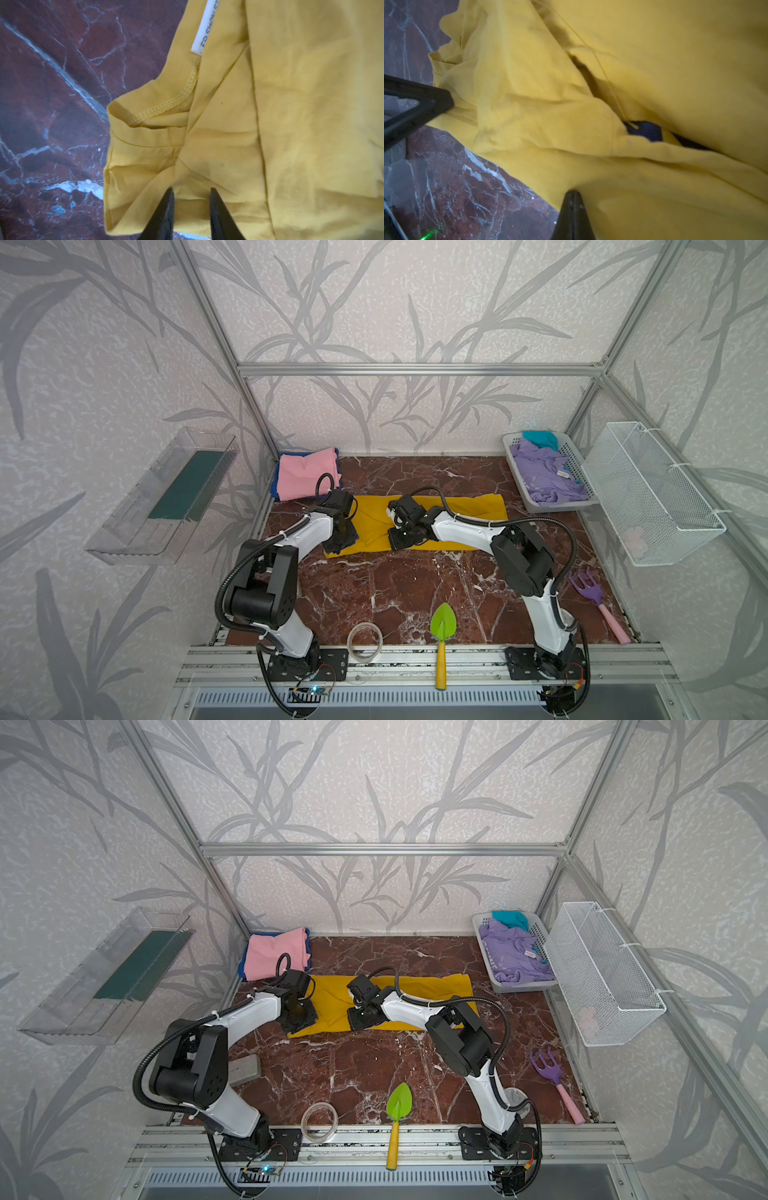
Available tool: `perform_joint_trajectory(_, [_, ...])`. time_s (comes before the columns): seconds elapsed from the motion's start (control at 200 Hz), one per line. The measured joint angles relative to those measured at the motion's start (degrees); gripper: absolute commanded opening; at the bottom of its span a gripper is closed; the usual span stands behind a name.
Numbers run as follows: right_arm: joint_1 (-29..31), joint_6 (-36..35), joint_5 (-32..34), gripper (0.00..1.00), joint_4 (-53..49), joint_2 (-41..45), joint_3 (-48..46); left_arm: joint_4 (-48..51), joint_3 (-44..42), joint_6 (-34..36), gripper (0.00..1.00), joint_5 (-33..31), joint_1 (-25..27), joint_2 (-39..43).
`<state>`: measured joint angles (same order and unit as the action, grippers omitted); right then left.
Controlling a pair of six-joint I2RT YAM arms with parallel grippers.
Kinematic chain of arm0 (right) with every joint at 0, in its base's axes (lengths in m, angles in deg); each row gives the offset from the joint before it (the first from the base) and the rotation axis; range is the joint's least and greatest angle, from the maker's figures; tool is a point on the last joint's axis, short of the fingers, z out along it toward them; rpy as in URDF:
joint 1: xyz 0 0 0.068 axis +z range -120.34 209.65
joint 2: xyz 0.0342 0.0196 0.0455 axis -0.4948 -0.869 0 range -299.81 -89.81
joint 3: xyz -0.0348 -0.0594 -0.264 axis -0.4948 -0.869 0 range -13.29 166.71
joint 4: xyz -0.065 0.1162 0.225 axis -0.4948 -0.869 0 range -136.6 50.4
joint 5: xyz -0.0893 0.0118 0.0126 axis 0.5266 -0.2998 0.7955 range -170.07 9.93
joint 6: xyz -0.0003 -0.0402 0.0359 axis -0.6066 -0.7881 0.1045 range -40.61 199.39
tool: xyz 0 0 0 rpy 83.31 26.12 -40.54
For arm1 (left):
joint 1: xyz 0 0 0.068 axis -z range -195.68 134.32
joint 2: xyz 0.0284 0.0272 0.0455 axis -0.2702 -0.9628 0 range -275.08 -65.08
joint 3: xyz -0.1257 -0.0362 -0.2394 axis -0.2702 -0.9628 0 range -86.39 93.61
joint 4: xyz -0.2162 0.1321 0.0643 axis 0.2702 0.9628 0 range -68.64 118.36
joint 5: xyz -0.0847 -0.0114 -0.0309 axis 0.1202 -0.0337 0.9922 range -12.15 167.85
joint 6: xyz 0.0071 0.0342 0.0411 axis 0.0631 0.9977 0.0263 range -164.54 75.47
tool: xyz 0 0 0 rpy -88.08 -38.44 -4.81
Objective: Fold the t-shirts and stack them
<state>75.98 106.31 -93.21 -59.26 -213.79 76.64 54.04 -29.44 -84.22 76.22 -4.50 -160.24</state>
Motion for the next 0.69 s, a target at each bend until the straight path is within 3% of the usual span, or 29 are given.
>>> perform_joint_trajectory(0.405, [-0.8, 7.4, -6.7, 0.00, 5.5, -9.2, 8.8, -0.9, 0.1, 0.1, 0.29, -1.2, -0.9, -3.2])
perform_joint_trajectory(0.695, [-4.3, 11.3, -10.9, 0.00, 8.8, -8.3, 5.1, -0.4, 0.1, 0.7, 0.28, -5.7, -2.2, -3.3])
